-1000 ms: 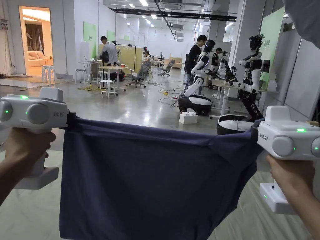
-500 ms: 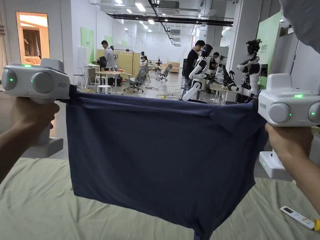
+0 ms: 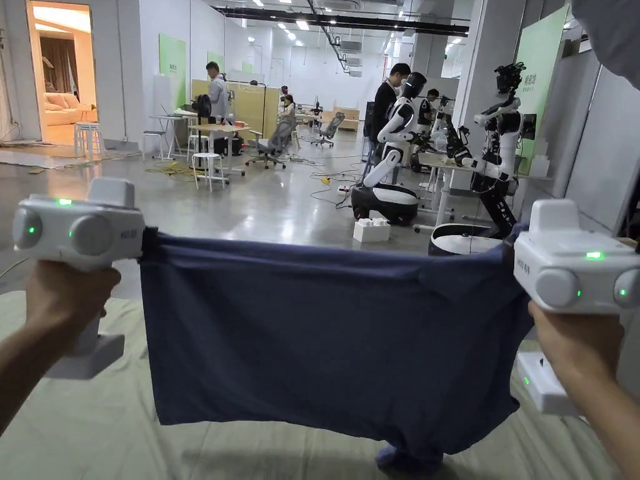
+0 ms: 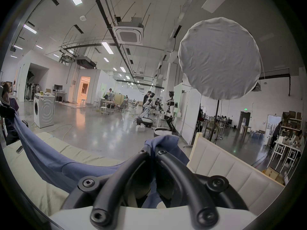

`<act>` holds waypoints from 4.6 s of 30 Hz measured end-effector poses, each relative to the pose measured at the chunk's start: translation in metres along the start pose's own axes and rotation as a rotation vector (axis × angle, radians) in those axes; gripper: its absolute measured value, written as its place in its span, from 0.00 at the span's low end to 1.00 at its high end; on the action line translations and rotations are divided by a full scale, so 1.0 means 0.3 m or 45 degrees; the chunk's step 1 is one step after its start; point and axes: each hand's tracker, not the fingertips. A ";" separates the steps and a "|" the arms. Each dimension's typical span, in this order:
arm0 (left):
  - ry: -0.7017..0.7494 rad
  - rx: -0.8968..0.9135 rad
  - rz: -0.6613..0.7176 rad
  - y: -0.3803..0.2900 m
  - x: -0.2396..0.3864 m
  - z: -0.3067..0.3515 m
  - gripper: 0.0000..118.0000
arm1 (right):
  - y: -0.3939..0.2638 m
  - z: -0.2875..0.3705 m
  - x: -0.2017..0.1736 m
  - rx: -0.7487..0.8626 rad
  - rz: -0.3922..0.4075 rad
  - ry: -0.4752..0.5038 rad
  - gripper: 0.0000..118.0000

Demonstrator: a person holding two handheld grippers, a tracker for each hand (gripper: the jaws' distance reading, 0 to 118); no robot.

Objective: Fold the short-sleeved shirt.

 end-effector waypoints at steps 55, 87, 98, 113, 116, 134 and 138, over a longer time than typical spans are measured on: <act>-0.035 -0.973 -0.105 -1.411 -0.011 0.650 0.34 | -1.159 0.967 -0.129 -1.030 0.120 0.182 0.55; -0.119 0.043 0.060 -0.933 0.183 0.786 0.01 | -0.719 0.927 -0.328 -0.060 -0.171 0.172 0.01; -0.115 -0.309 0.093 -0.995 0.053 0.381 0.01 | -0.785 0.828 -0.315 -0.174 -0.157 0.181 0.00; -0.090 -0.766 0.007 -0.968 0.016 -0.529 0.54 | -0.986 0.609 -0.314 -0.435 -0.151 0.189 0.01; -0.092 -0.853 0.038 -1.024 0.018 -0.643 0.54 | -1.019 0.593 -0.299 -0.457 -0.130 0.159 0.01; -0.102 -0.884 -0.345 -1.105 0.164 -0.612 0.04 | -1.137 0.077 -0.153 -0.809 -0.173 0.188 0.37; -0.079 -0.812 -0.172 -1.045 0.133 -0.545 0.03 | -1.162 -0.222 -0.149 -0.917 -0.118 0.221 0.57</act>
